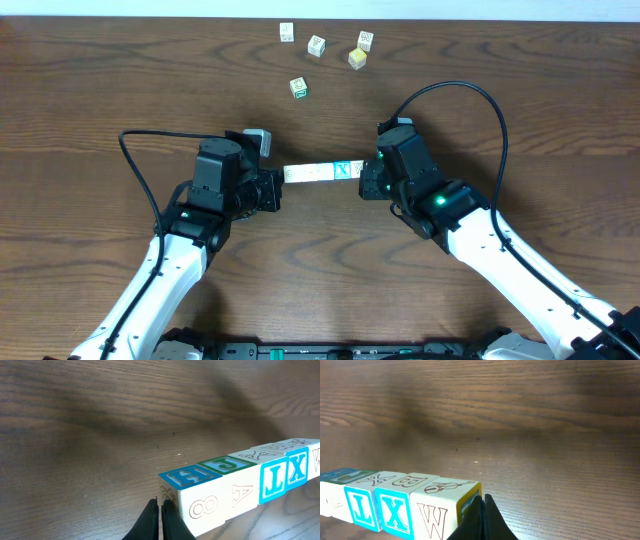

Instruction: Lift 5 blocks

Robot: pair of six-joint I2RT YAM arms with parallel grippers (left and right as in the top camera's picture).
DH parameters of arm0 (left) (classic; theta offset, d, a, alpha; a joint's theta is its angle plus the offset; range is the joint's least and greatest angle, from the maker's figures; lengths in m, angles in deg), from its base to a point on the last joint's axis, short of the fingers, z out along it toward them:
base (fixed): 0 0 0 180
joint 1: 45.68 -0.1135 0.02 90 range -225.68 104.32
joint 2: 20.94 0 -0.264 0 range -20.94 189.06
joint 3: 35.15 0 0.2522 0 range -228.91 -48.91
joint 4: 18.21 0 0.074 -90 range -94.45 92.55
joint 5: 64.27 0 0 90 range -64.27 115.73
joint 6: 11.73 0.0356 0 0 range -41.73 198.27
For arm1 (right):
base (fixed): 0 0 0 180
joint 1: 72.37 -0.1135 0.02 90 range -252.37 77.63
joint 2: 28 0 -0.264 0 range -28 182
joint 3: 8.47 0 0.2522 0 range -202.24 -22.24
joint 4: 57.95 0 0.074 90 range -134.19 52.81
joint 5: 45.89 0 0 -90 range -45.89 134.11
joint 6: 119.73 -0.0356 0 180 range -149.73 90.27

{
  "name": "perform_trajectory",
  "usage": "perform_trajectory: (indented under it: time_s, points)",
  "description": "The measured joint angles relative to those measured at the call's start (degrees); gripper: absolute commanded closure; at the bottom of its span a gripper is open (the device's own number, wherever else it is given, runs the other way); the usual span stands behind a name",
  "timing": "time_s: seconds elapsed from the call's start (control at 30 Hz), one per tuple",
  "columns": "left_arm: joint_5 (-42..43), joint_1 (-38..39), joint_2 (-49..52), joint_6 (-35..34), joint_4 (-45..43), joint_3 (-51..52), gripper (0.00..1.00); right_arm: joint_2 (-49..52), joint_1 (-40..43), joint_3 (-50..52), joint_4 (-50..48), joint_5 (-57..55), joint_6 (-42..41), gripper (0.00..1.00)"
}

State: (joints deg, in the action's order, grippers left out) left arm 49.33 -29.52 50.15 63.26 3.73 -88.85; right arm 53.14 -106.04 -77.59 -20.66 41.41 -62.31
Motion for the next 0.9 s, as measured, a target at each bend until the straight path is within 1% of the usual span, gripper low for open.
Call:
perform_trajectory:
  time_s: [0.37,0.9]
  points:
    - [0.07,0.0,0.0,0.0,0.2,0.0,0.93,2.27,-0.57,0.0,-0.17,-1.31,0.0,0.99]
    - [0.2,0.0,0.85,-0.02,0.44,0.0,0.93,2.38,-0.57,0.0,-0.68,-1.68,0.0,0.99]
